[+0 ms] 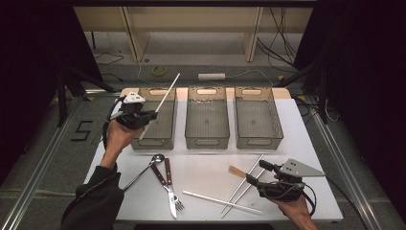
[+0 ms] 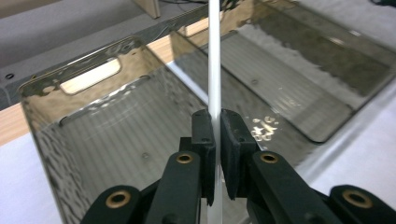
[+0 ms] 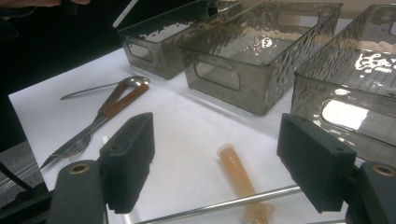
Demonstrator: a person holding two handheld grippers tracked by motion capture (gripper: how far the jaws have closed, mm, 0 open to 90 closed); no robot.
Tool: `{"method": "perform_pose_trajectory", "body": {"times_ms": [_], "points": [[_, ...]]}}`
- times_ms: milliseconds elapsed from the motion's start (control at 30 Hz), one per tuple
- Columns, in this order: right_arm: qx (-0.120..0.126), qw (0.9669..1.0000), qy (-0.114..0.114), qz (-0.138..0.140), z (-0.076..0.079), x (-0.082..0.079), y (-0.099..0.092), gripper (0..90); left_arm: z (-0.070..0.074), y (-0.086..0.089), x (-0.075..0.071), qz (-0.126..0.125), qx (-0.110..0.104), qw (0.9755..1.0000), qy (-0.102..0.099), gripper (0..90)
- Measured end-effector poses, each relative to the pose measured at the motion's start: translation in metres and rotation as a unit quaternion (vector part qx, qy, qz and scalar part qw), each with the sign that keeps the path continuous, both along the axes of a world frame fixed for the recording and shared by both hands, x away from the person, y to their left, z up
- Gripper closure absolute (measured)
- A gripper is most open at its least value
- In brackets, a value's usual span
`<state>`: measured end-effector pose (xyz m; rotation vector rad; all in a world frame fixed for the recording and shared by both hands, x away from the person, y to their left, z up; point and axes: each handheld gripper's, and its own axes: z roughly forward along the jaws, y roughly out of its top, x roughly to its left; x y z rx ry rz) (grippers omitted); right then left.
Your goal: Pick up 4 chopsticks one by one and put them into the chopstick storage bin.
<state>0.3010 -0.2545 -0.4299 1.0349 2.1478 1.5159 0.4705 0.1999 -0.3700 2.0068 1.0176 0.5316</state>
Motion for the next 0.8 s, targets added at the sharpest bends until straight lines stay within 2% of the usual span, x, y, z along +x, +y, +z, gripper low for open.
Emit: {"method": "perform_pose_trajectory", "body": {"times_ms": [67, 433, 800], "points": [[0.001, 1.0, -0.001, 0.0, 0.0, 0.0, 0.0, 28.6, -0.004, 0.004, 0.009, 0.014, 0.004, 0.9999, 0.006, 84.3], [0.002, 1.0, 0.0, 0.001, 0.0, 0.0, 0.0, 28.6, -0.019, 0.012, 0.03, 0.054, 0.0, 0.9983, 0.025, 84.3], [0.002, 1.0, 0.001, 0.001, 0.0, 0.0, 0.0, 28.6, -0.038, 0.015, 0.04, 0.084, -0.009, 0.9951, 0.052, 84.3]]}}
